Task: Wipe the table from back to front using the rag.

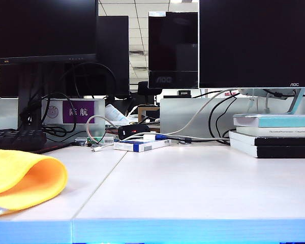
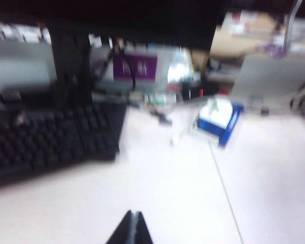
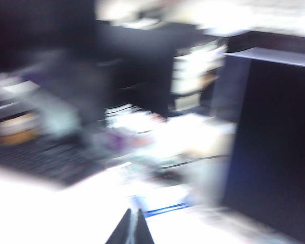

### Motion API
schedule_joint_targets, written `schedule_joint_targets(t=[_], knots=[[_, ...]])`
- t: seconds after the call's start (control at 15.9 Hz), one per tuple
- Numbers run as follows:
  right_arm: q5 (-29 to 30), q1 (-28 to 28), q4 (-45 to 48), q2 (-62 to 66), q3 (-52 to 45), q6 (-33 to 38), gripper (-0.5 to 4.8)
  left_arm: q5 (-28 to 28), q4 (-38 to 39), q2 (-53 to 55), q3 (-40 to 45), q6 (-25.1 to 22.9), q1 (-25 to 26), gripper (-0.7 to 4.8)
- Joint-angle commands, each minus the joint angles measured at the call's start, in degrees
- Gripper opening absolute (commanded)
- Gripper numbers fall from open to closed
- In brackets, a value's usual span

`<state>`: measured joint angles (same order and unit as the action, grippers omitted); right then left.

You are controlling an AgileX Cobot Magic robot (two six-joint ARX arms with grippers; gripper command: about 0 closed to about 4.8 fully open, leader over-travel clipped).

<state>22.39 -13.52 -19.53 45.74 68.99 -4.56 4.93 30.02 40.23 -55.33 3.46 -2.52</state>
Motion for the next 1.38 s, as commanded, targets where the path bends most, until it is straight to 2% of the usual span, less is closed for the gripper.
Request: schedule_joint_targets(t=[0.06, 0.19, 0.25, 0.31, 0.44, 0.69, 0.75, 0.88, 0.94, 1.13, 1.26, 1.38], knots=[[-2.0, -13.9, -1.9, 3.7, 0.6, -0.3, -0.01, 3.7, 3.6, 2.5, -0.9, 0.0, 0.0, -0.05], [-8.0, -25.9, -3.5, 6.9, 0.5, -0.5, -0.01, 4.3, 5.9, 4.0, -0.9, -0.1, -1.4, -0.05], [-14.1, -34.2, -6.3, 9.7, 0.5, -0.6, -0.01, 4.3, 7.5, 5.0, -0.9, -0.1, -2.8, -0.05], [-16.6, -38.8, -8.3, 11.6, 0.5, -1.8, -0.01, 4.3, 8.4, 5.6, -0.9, -0.1, -3.3, -0.05], [-16.7, -43.3, -10.4, 13.8, 0.6, -1.6, -0.01, 4.3, 10.3, 7.3, -0.9, -0.4, -5.2, -0.05], [-16.8, -44.5, -8.6, 14.2, 0.6, -1.6, -0.01, 3.9, 14.1, 14.6, -0.9, 0.0, -8.3, -0.02], [-16.8, -44.5, -8.5, 14.2, 0.6, -1.6, -0.01, 3.9, 14.1, 16.1, -0.9, 0.0, -8.9, 0.27], [-16.7, -44.5, -8.5, 14.2, 0.6, -1.6, -0.01, 4.3, 14.2, 19.5, -0.9, 0.0, -10.7, 2.31], [-16.8, -44.5, -8.5, 14.2, 0.6, -1.6, -0.01, 3.9, 14.3, 21.5, -0.9, 0.0, -12.1, 3.14], [-17.1, -43.9, -8.5, 14.1, 0.6, -1.6, -0.01, 2.3, 16.6, 28.8, -0.9, 1.7, -14.0, 3.23], [-17.2, -43.4, -8.5, 13.9, 0.6, -1.6, -0.01, -1.2, 17.2, 32.8, -0.9, 1.9, -14.2, 3.23], [-17.4, -43.2, -8.5, 13.7, 0.6, -1.6, -0.01, -1.8, 17.0, 35.4, -0.9, 1.5, -14.2, 3.23]])
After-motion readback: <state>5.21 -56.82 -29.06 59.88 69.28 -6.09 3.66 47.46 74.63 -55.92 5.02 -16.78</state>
